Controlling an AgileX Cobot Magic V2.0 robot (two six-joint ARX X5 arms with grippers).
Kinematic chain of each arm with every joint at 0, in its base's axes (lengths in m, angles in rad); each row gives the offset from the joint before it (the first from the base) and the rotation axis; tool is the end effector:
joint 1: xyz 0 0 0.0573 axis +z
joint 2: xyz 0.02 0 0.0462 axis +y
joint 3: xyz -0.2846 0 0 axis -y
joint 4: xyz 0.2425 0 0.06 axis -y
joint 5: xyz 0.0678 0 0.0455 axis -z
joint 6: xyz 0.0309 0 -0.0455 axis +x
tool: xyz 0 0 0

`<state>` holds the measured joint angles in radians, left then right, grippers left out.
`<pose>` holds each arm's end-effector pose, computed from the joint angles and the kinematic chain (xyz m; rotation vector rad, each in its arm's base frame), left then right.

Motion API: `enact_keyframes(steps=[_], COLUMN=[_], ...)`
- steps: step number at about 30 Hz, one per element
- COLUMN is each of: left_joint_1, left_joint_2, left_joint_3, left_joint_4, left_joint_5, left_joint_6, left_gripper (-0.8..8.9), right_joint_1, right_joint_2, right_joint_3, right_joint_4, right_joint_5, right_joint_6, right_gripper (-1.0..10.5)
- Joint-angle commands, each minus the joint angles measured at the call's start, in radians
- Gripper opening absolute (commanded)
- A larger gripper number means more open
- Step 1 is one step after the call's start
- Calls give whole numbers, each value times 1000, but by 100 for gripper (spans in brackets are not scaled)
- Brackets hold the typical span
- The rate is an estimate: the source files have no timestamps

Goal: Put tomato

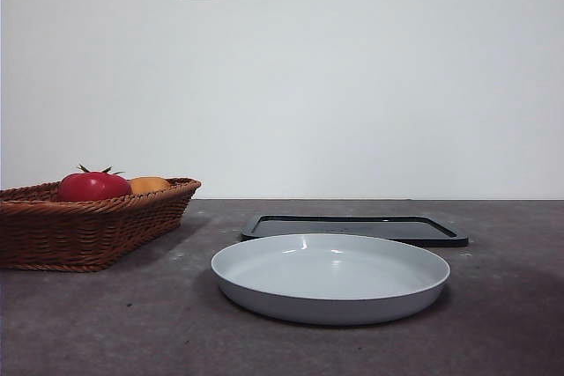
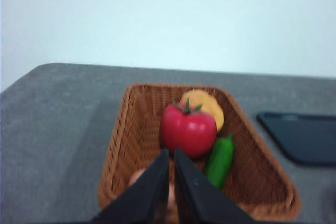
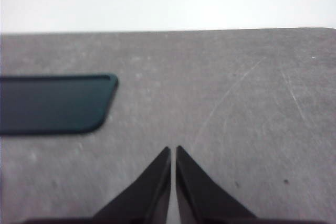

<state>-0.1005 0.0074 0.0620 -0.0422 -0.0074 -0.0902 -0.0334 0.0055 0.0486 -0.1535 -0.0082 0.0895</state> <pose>0.0726 -0.0071 0.1800 -0.0908 -0.0082 -0.0936 0.0732 -0.0022 0.1646 0.0917 0.1092 -0.0301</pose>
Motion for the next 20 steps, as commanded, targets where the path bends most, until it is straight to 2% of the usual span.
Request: enact_keyframes(steps=[1,3,8,13,20], left_joint_1=[-2,-2,-2,-2,-2], left_joint_2=[14,43,186,350,558], left_joint_3=[81,138,328,541,821], left_joint_4=[19,10,-21,-79,-217], left_joint_5=[-41,-72,-75,-74,-29], left_joint_6=[-31,-32,-35,-35,-36], left_gripper=[16,16,17,16,17], right_joint_1=[1,1,1,1,1], right_joint_2=[2,18,123,268,476], right_joint_3=[71,120,292,489,761], right_joint_4=[18,17,-40,-138,-303], right_joint_5=[1,2,-4,-40,-155], right_joint_6=[87,116,174,173,174], right_gripper=[5,5,5,5,5])
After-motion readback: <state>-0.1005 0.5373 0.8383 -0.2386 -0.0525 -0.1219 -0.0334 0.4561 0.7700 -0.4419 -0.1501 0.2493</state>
